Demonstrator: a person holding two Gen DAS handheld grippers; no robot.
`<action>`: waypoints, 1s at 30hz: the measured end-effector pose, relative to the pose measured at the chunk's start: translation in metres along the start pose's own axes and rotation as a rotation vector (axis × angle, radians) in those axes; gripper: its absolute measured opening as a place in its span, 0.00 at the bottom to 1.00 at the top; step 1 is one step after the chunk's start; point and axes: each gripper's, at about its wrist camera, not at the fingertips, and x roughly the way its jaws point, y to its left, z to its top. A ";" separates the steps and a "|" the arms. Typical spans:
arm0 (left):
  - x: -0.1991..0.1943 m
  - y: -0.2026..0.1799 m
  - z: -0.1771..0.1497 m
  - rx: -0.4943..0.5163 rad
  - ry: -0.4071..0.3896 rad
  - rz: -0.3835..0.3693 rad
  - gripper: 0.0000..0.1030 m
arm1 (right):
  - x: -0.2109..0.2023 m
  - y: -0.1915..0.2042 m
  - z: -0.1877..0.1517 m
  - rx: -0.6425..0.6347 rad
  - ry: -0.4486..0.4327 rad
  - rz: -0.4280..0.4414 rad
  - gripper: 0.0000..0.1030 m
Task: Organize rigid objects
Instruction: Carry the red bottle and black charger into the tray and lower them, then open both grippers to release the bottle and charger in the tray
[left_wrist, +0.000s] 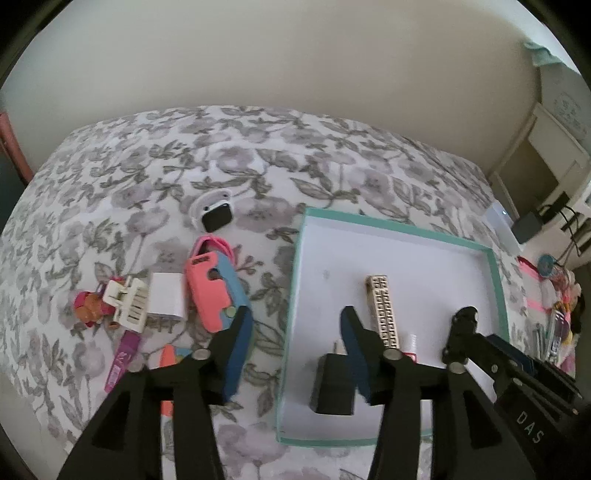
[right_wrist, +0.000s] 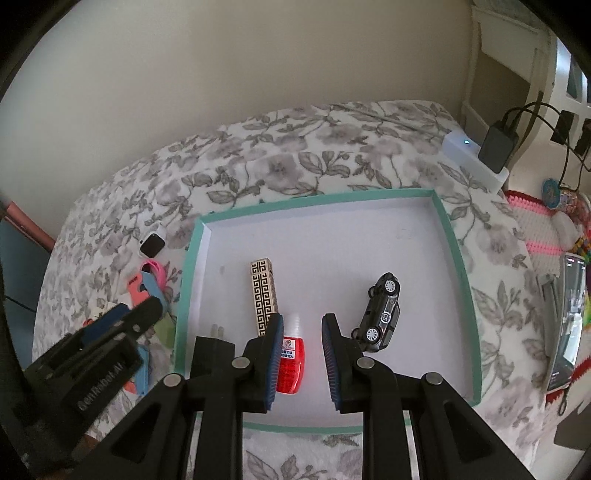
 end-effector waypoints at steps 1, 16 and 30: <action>0.001 0.002 0.000 -0.005 0.003 0.008 0.54 | 0.001 0.000 0.000 0.000 0.004 -0.004 0.23; 0.007 0.015 -0.002 -0.037 0.013 0.119 0.79 | 0.011 0.000 -0.003 -0.012 0.019 -0.061 0.87; 0.008 0.040 0.001 -0.097 -0.020 0.171 0.90 | 0.015 -0.001 -0.003 -0.021 -0.009 -0.098 1.00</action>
